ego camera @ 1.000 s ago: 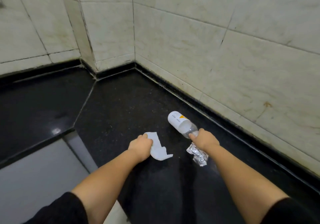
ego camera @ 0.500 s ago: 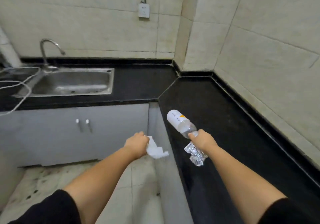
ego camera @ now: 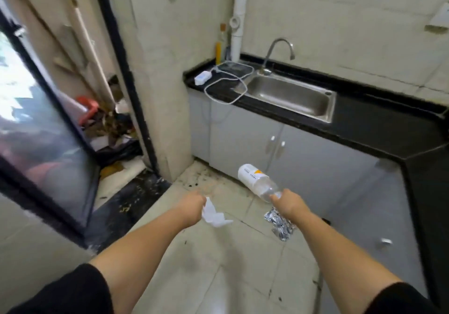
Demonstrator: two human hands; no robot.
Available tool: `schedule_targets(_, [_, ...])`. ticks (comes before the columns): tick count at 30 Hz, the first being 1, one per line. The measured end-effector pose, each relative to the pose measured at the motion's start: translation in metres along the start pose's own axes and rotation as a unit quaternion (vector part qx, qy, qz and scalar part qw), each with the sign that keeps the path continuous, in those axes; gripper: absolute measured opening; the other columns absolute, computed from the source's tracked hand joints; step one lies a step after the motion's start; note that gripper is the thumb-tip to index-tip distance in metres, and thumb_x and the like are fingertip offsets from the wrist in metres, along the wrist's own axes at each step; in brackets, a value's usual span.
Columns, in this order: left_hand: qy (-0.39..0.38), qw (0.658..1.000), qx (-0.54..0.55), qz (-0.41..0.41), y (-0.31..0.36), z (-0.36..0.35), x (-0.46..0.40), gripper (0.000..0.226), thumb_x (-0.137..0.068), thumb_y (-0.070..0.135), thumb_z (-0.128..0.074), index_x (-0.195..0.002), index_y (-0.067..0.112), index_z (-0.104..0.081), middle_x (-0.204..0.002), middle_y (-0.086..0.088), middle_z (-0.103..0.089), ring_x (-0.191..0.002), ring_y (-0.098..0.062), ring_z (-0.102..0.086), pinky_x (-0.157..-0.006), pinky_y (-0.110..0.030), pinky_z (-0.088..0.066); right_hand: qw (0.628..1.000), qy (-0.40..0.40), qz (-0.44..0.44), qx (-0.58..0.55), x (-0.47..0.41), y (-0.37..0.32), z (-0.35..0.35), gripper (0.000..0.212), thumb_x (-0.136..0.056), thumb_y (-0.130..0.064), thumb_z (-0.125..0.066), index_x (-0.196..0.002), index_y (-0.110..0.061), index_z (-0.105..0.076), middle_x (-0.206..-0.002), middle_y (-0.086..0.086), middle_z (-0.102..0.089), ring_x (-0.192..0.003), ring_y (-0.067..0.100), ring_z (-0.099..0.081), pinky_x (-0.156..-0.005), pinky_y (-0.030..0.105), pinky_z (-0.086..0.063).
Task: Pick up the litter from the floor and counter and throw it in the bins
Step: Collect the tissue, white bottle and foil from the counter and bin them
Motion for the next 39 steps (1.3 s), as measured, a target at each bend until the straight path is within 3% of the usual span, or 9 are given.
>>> schedule_targets(8, [0.023,0.968,0.103,0.229,-0.198,-0.059,0.145,0.031,-0.093,0.009,-0.042,-0.121,0.012,-0.056,-0.125,-0.014,-0.049,-0.115,-0.033,-0.051,-0.093,-0.041,-0.046,0.963,-0.135,0.188,0.138,0.051,-0.184,-0.172,0.053,-0.089,-0.048,-0.045,-0.118,-0.007,-0.061,-0.121,0.018,-0.066,-0.111,0.033,-0.062,-0.088,0.033,-0.048])
schedule_targets(14, [0.006,0.904,0.216,0.369,-0.256,-0.147,0.269,0.029,-0.090,0.015,-0.051,-0.118,0.010,-0.057,-0.123,-0.016,-0.048,-0.115,-0.035,-0.051,-0.094,-0.041,-0.046,0.908,-0.219,0.279,0.221,0.124,-0.250,-0.289,0.055,-0.089,-0.045,-0.045,-0.125,-0.004,-0.054,-0.127,0.021,-0.061,-0.116,0.035,-0.059,-0.093,0.036,-0.046])
schedule_targets(17, [0.002,0.875,0.250,0.415,-0.271,-0.192,0.324,0.021,-0.094,0.013,-0.043,-0.110,0.014,-0.056,-0.124,-0.019,-0.049,-0.116,-0.036,-0.051,-0.095,-0.042,-0.043,0.882,-0.258,0.296,0.261,0.170,-0.258,-0.343,0.050,-0.092,-0.041,-0.046,-0.125,-0.004,-0.053,-0.126,0.019,-0.061,-0.116,0.034,-0.058,-0.093,0.036,-0.046])
schedule_targets(20, [0.015,0.830,0.308,0.465,-0.293,-0.236,0.378,0.030,-0.095,0.012,-0.039,-0.116,0.008,-0.060,-0.122,-0.016,-0.051,-0.112,-0.034,-0.052,-0.096,-0.042,-0.047,0.849,-0.285,0.319,0.309,0.213,-0.269,-0.396,0.055,-0.091,-0.043,-0.044,-0.130,-0.005,-0.050,-0.132,0.018,-0.058,-0.119,0.034,-0.056,-0.097,0.037,-0.044])
schedule_targets(24, [0.010,0.783,0.374,0.497,-0.338,-0.306,0.430,0.031,-0.092,0.013,-0.045,-0.117,0.012,-0.065,-0.124,-0.011,-0.055,-0.119,-0.031,-0.052,-0.104,-0.040,-0.043,0.824,-0.308,0.324,0.350,0.261,-0.288,-0.471,0.056,-0.095,-0.042,-0.040,-0.135,-0.004,-0.046,-0.139,0.019,-0.053,-0.126,0.034,-0.051,-0.104,0.039,-0.041])
schedule_targets(28, [-0.016,0.781,0.388,0.490,-0.378,-0.336,0.469,0.033,-0.094,0.010,-0.042,-0.123,0.011,-0.057,-0.137,-0.013,-0.047,-0.126,-0.028,-0.047,-0.106,-0.033,-0.040,0.815,-0.336,0.297,0.367,0.307,-0.300,-0.549,0.053,-0.097,-0.038,-0.040,-0.136,-0.002,-0.046,-0.139,0.020,-0.051,-0.129,0.035,-0.049,-0.104,0.038,-0.040])
schedule_targets(33, [-0.014,0.755,0.411,0.510,-0.445,-0.399,0.490,0.030,-0.094,0.008,-0.040,-0.118,0.009,-0.058,-0.130,-0.013,-0.051,-0.119,-0.027,-0.051,-0.091,-0.031,-0.042,0.835,-0.362,0.247,0.331,0.338,-0.301,-0.662,0.047,-0.093,-0.040,-0.049,-0.119,-0.002,-0.060,-0.119,0.020,-0.065,-0.111,0.036,-0.061,-0.091,0.037,-0.049])
schedule_targets(39, [-0.003,0.731,0.418,0.539,-0.509,-0.495,0.466,0.025,-0.092,0.007,-0.044,-0.110,0.009,-0.061,-0.123,-0.015,-0.051,-0.111,-0.030,-0.054,-0.094,-0.037,-0.048,0.871,-0.389,0.148,0.262,0.332,-0.288,-0.804,0.052,-0.098,-0.038,-0.043,-0.123,0.005,-0.058,-0.128,0.022,-0.061,-0.120,0.034,-0.056,-0.098,0.035,-0.045])
Point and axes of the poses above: each hand's wrist, its own x-axis away from the middle knuckle, its own z-axis out of the back of the hand, y = z × x, the point moved 6 cm from there along -x, towards the middle knuckle
